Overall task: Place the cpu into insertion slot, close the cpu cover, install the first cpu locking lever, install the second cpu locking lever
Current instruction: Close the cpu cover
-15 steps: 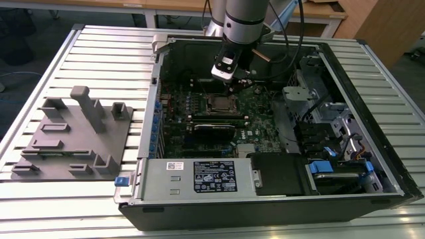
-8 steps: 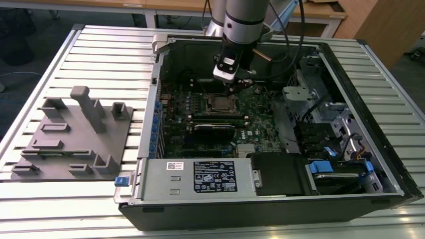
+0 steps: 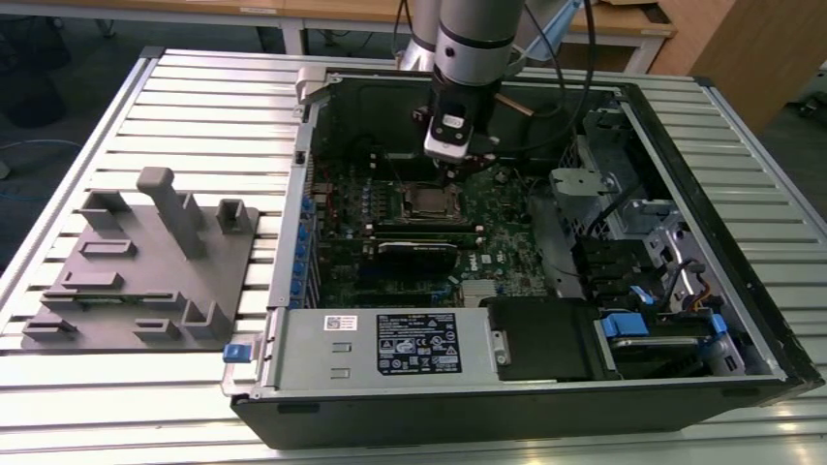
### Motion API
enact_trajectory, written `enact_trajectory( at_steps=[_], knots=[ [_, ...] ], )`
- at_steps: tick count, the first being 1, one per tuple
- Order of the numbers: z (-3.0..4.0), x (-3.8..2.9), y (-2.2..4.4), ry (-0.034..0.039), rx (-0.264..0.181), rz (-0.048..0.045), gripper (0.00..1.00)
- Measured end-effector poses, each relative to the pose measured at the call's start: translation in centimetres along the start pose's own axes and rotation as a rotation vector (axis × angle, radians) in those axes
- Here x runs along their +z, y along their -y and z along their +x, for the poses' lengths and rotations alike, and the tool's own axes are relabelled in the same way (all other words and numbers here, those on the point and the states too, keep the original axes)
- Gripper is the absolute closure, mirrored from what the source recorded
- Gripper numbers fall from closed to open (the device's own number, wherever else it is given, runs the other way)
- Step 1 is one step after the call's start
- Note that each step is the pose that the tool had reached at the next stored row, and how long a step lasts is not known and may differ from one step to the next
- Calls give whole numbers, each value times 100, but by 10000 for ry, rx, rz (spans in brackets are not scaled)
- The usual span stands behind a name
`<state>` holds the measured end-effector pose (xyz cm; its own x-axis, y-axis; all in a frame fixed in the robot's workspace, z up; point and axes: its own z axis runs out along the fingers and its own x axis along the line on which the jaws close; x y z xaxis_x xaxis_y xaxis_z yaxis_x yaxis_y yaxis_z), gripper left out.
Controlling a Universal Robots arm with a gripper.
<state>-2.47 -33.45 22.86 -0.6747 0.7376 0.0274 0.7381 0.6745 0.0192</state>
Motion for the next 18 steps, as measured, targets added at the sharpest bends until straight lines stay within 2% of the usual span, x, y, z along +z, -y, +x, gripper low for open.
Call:
enact_trajectory(
  at_steps=[5,18],
  knots=[
    [0,0,0,-27,-668,4,90],
    [0,0,0,-28,-690,6,90]
  ],
)
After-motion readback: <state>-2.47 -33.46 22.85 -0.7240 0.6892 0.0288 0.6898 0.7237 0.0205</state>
